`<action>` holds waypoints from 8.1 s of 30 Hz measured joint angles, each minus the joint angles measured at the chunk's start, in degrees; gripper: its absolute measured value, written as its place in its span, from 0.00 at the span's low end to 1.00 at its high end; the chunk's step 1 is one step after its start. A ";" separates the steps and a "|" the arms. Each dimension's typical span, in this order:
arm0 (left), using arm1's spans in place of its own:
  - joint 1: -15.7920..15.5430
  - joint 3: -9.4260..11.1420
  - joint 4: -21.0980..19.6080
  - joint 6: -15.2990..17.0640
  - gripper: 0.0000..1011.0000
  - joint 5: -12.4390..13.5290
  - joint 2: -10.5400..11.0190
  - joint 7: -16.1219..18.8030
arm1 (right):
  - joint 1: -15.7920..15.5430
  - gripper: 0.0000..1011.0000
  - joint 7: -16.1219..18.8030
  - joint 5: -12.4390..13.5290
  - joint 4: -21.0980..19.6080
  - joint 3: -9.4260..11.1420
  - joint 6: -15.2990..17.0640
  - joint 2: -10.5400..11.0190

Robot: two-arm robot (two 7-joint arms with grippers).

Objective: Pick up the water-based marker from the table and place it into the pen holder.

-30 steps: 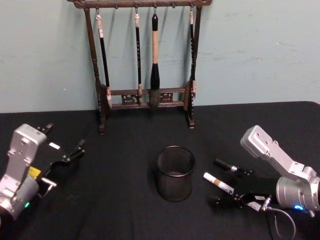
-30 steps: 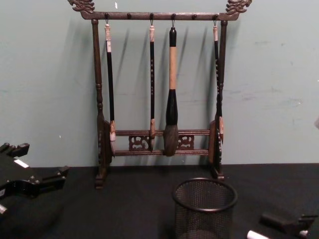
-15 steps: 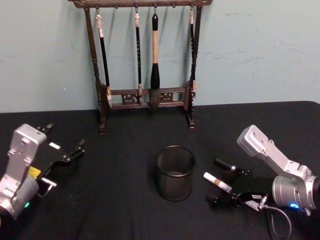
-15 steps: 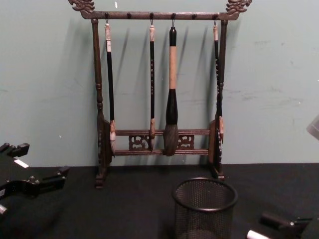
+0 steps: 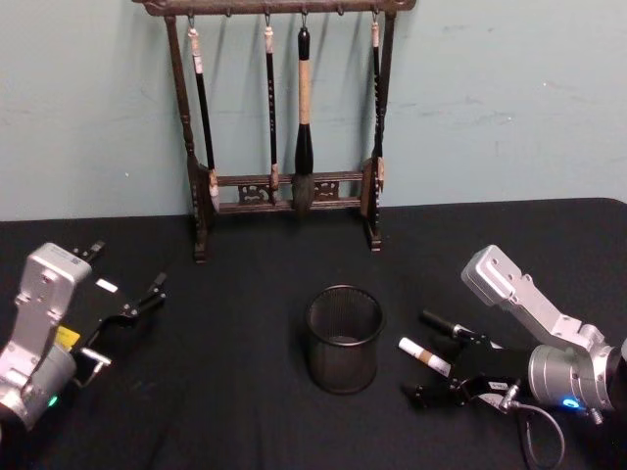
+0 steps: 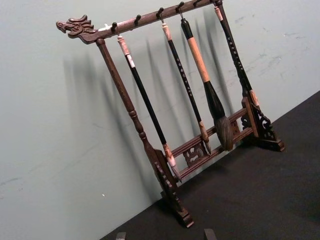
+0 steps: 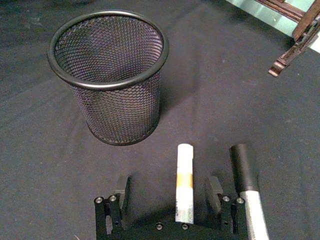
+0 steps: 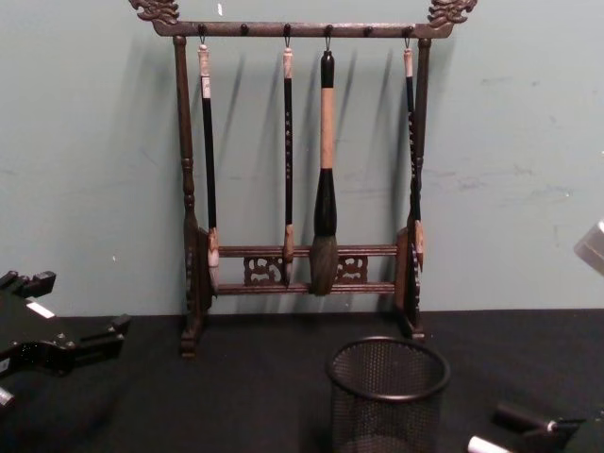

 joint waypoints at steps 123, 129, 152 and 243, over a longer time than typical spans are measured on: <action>0.00 0.00 0.00 0.00 1.00 0.00 0.00 0.00 | 2.64 0.17 -5.66 9.10 -4.05 5.51 -16.78 -10.51; 0.00 0.00 0.00 0.00 1.00 0.00 0.00 0.00 | 4.22 0.17 -5.27 9.02 -1.30 4.16 -17.35 -12.74; 0.00 0.00 0.00 0.00 1.00 0.00 0.00 0.00 | 6.19 0.17 -4.04 8.04 7.15 0.48 -16.74 -17.03; 0.00 0.00 0.00 0.00 1.00 0.00 0.00 0.00 | 5.70 0.99 1.32 0.42 12.16 1.88 -7.95 -2.40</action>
